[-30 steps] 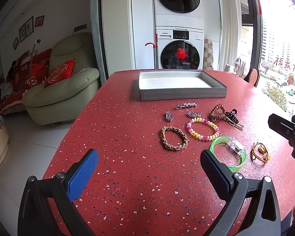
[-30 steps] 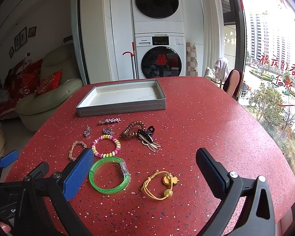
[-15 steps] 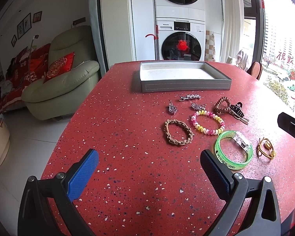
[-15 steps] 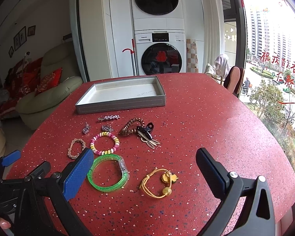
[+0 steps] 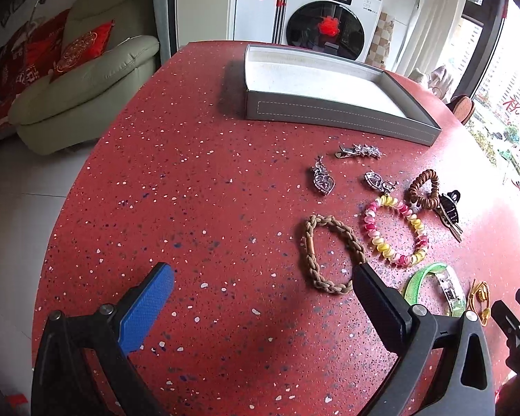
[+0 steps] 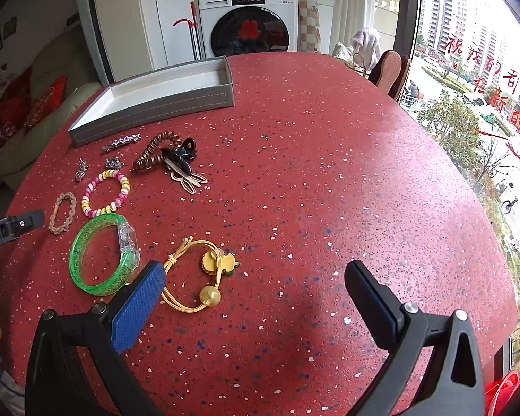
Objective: Organize jewelry
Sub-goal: 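Grasp the braided brown bracelet with the left tool while the right tool grasps the yellow cord bracelet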
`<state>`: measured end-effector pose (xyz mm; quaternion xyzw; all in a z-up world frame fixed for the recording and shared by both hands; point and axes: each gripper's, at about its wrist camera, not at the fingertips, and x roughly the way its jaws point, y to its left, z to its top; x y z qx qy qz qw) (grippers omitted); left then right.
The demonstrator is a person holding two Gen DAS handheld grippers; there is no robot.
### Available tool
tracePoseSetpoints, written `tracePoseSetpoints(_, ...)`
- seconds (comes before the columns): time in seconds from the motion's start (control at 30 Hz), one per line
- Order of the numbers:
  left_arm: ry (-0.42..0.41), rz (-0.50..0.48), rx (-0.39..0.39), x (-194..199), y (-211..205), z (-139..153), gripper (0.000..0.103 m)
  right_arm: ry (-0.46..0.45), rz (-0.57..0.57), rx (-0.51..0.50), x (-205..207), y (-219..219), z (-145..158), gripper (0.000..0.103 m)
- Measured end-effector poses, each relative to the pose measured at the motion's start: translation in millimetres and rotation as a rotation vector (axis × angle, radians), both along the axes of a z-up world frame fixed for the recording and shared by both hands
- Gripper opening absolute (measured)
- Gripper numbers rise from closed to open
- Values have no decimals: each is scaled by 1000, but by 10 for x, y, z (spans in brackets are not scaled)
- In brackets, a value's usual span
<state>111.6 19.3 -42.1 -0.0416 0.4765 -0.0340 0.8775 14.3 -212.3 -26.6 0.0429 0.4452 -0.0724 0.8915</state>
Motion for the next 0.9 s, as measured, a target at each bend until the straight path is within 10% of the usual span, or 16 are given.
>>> tracePoseSetpoints(0.43,13,-97,85,123,-317,-43,78,64,82,-25,98,190,-118,61)
tracePoseSetpoints(0.67,-1,-154,79,115,-356,4,24,73,119,-8,107,258,-87,20)
tracePoseSetpoints(0.9,9,-184,-26,115,-249,76,24,46,96,95,142,97,14,14)
